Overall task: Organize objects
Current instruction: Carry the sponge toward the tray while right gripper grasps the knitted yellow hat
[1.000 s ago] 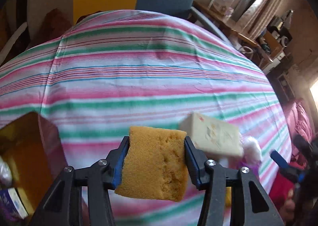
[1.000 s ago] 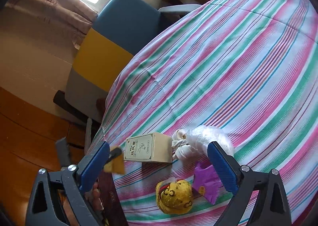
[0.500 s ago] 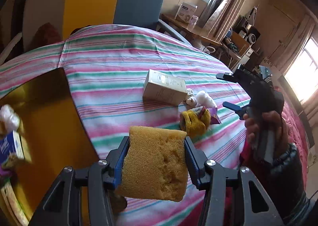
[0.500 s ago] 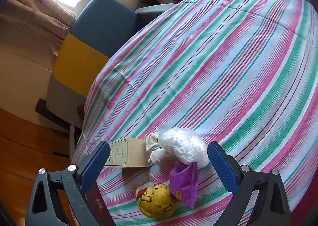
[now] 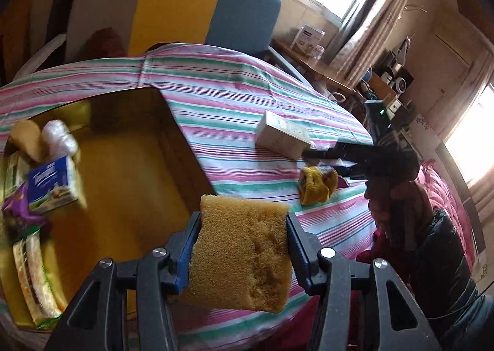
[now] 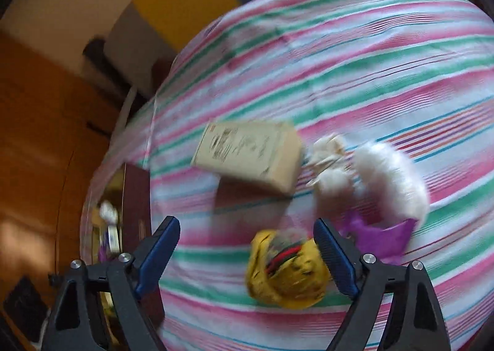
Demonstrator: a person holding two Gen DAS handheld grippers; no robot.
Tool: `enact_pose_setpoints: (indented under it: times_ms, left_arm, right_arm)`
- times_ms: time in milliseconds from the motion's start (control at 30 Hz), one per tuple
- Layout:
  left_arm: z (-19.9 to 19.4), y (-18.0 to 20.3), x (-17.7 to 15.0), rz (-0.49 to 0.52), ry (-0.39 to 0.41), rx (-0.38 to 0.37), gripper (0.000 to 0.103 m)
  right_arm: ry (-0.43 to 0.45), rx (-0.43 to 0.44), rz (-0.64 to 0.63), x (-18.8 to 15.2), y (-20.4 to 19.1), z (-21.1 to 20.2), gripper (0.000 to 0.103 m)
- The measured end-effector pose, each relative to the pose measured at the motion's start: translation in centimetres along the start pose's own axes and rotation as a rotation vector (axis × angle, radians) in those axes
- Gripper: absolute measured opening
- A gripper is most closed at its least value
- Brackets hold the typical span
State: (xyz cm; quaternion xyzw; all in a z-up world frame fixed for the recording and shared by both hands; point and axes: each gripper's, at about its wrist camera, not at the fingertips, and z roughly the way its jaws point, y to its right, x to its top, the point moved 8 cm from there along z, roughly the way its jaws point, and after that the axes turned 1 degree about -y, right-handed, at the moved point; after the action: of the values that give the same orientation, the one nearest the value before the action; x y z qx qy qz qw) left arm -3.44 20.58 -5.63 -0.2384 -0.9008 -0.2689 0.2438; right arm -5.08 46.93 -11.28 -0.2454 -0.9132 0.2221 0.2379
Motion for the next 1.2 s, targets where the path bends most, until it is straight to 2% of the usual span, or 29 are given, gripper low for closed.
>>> enact_pose_setpoints:
  times_ms: [67, 200, 400, 800, 867, 900, 933, 1033, 1200]
  left_arm:
    - [-0.5, -0.9, -0.1, -0.022, 0.008, 0.014, 0.053]
    - [-2.0, -3.8, -0.5, -0.084, 0.034, 0.050, 0.053]
    - [-3.9, -7.8, -1.2, -0.161, 0.071, 0.110, 0.053]
    - [-7.2, -13.0, -1.1, -0.280, 0.163, 0.176, 0.053]
    - [-7.2, -13.6, -1.2, -0.296, 0.163, 0.181, 0.053]
    - [-7.2, -13.9, -1.2, -0.304, 0.162, 0.184, 0.053]
    - [-7.1, -14.0, -1.3, -0.309, 0.161, 0.185, 0.053]
    - [-6.2, -14.1, -1.0, -0.303, 0.141, 0.182, 0.053]
    - [-4.6, -13.9, 0.9, -0.278, 0.129, 0.191, 0.053]
  right_arm:
    - [-0.066, -0.066, -0.075, -1.1, -0.7, 1.5, 0.082]
    - [-0.160, -0.162, -0.183, -3.1, -1.2, 3.5, 0.085]
    - [-0.178, -0.215, -0.177, -3.7, 0.0, 3.5, 0.094]
    - [-0.187, -0.271, -0.204, -4.4, 0.1, 3.5, 0.094]
    - [-0.180, -0.278, -0.221, -4.5, -0.2, 3.3, 0.081]
    - [-0.177, -0.274, -0.239, -4.6, -0.6, 3.3, 0.061]
    - [-0.174, -0.269, -0.258, -4.6, -1.0, 3.3, 0.057]
    - [-0.152, -0.291, -0.298, -4.4, -1.5, 3.3, 0.050]
    - [-0.130, -0.275, -0.347, -4.3, -2.5, 3.2, 0.049]
